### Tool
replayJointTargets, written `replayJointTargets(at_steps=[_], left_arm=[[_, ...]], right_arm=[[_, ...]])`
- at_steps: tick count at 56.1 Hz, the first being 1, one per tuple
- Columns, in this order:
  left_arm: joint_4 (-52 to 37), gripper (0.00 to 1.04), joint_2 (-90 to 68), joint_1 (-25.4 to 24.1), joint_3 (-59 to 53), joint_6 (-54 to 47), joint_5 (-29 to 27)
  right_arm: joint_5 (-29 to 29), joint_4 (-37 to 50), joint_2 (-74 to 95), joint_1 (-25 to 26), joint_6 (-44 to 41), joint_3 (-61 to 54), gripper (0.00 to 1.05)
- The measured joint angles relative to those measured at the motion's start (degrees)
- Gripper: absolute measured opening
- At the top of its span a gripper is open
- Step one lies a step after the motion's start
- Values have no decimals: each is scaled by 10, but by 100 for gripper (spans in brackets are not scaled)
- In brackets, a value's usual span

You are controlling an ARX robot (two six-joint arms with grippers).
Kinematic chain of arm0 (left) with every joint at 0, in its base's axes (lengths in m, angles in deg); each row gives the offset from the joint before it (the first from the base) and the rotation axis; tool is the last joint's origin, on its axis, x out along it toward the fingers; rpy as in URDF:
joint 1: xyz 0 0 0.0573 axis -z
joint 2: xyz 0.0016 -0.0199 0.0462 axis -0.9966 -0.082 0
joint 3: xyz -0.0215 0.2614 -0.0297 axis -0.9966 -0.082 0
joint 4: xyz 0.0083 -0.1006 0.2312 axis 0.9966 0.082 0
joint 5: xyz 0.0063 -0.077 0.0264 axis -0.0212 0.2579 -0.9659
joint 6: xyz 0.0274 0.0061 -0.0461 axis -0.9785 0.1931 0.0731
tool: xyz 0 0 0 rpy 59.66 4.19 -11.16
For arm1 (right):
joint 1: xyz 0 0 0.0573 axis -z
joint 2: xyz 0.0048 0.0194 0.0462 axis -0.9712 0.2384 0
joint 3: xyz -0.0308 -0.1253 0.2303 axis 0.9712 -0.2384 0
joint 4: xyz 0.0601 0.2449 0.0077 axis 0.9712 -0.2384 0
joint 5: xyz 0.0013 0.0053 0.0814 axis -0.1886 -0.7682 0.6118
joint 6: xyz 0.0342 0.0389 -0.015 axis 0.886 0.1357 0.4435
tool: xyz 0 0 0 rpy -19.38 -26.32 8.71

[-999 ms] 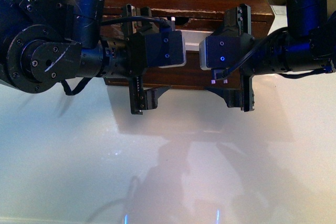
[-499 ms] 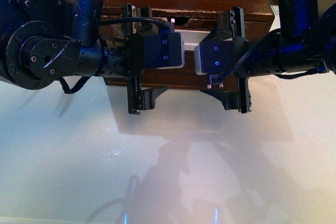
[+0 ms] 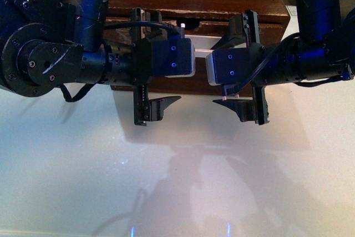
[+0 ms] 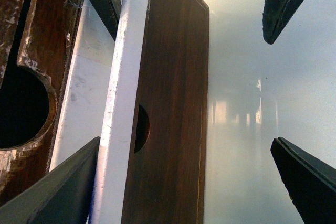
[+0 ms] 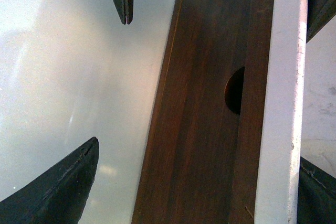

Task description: Open drawer

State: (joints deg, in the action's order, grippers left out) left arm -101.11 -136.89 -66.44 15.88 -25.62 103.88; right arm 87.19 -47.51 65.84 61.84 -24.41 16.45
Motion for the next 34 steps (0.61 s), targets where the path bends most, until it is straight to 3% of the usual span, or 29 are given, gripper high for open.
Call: replayJointTargets(at_steps=[34], left_arm=[[-38,96,33,5,-78,0,6]], right_arm=[[0,24,-30,-20,-18,-67,96]])
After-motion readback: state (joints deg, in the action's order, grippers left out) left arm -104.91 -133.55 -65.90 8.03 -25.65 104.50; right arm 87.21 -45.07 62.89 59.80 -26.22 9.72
